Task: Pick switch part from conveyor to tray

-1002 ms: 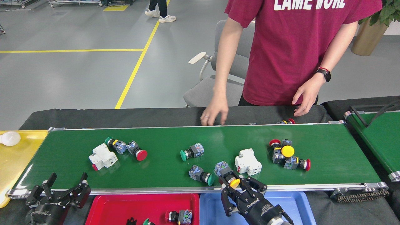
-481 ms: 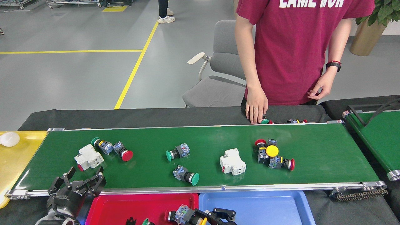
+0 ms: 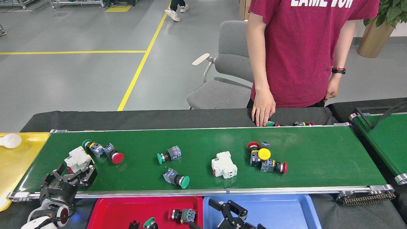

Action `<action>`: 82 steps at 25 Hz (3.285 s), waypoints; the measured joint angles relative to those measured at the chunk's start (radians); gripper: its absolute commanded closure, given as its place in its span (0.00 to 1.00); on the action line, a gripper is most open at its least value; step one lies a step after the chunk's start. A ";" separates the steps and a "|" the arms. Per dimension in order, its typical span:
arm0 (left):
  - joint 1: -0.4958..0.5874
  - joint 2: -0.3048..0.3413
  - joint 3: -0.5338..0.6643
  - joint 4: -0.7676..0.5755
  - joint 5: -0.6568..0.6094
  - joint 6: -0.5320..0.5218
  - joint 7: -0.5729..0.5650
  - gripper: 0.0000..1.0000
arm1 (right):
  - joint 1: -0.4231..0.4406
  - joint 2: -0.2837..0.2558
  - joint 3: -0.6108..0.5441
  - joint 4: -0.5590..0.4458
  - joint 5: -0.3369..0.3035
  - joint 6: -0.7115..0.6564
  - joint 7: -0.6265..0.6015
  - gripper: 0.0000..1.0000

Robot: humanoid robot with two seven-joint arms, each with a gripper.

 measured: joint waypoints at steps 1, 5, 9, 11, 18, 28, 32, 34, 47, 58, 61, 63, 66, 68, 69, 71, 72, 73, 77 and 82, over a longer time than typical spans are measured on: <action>-0.006 0.003 0.000 0.014 0.000 0.005 0.000 0.00 | -0.006 0.000 -0.031 -0.004 0.000 0.030 0.001 0.07; -0.057 0.017 -0.002 0.109 0.000 0.045 -0.004 0.00 | -0.021 -0.001 -0.160 -0.011 0.000 0.115 -0.006 0.08; -0.140 0.037 -0.086 0.228 0.000 0.164 0.005 0.00 | -0.021 -0.008 -0.300 -0.026 0.000 0.147 -0.013 0.09; -0.165 0.042 -0.122 0.256 0.000 0.234 0.007 0.01 | -0.016 -0.008 -0.363 -0.029 0.005 0.154 -0.039 0.10; -0.239 0.041 -0.155 0.358 0.019 0.400 0.018 0.85 | 0.063 -0.008 -0.493 -0.029 0.075 0.196 -0.143 0.10; -0.107 0.041 -0.254 0.146 0.065 0.225 0.200 0.94 | 0.098 -0.008 -0.488 -0.026 0.226 0.344 -0.336 0.09; 0.122 0.037 -0.260 -0.213 0.066 0.022 0.200 0.93 | 0.098 -0.007 -0.455 -0.013 0.232 0.370 -0.348 0.09; 0.220 0.029 -0.268 -0.353 0.066 -0.070 0.191 0.92 | 0.099 -0.007 -0.437 -0.004 0.232 0.373 -0.349 0.07; 0.486 -0.069 -0.764 -0.720 0.049 -0.364 0.034 0.72 | 0.177 -0.007 -0.340 -0.003 0.232 0.368 -0.350 0.06; 0.526 -0.199 -0.818 -0.729 -0.001 -0.242 -0.114 0.00 | 0.188 -0.072 -0.338 -0.023 0.208 0.292 -0.339 0.05; 0.556 -0.201 -0.782 -0.758 0.000 -0.220 -0.116 0.00 | 0.195 -0.093 -0.338 -0.024 0.194 0.281 -0.339 0.05; 0.584 -0.205 -0.701 -0.764 0.004 -0.176 -0.087 0.00 | 0.205 -0.136 -0.338 -0.025 0.191 0.277 -0.339 0.04; 0.593 -0.210 -0.467 -0.765 0.006 -0.055 0.027 0.00 | 0.213 -0.195 -0.341 -0.025 0.182 0.271 -0.336 0.04; 0.593 -0.204 -0.287 -0.765 0.008 -0.005 0.078 0.00 | 0.213 -0.204 -0.345 -0.025 0.154 0.243 -0.337 0.04; 0.593 -0.195 -0.206 -0.763 0.010 0.010 0.091 0.00 | 0.213 -0.205 -0.345 -0.025 0.140 0.230 -0.337 0.04; 0.595 -0.171 -0.093 -0.752 0.014 0.018 0.107 0.00 | 0.212 -0.206 -0.347 -0.025 0.129 0.218 -0.338 0.05; 0.597 -0.160 -0.058 -0.743 0.017 0.021 0.109 0.00 | 0.212 -0.205 -0.350 -0.025 0.128 0.214 -0.346 0.05; 0.598 -0.153 -0.032 -0.733 0.025 0.018 0.111 0.00 | 0.212 -0.200 -0.359 -0.025 0.127 0.222 -0.355 0.05; 0.598 -0.127 -0.004 -0.693 0.105 -0.012 0.114 0.00 | 0.210 -0.174 -0.369 -0.025 0.127 0.319 -0.383 0.05; 0.568 -0.095 -0.003 -0.662 0.162 -0.040 0.046 0.01 | 0.207 -0.174 -0.370 -0.021 0.127 0.343 -0.383 0.05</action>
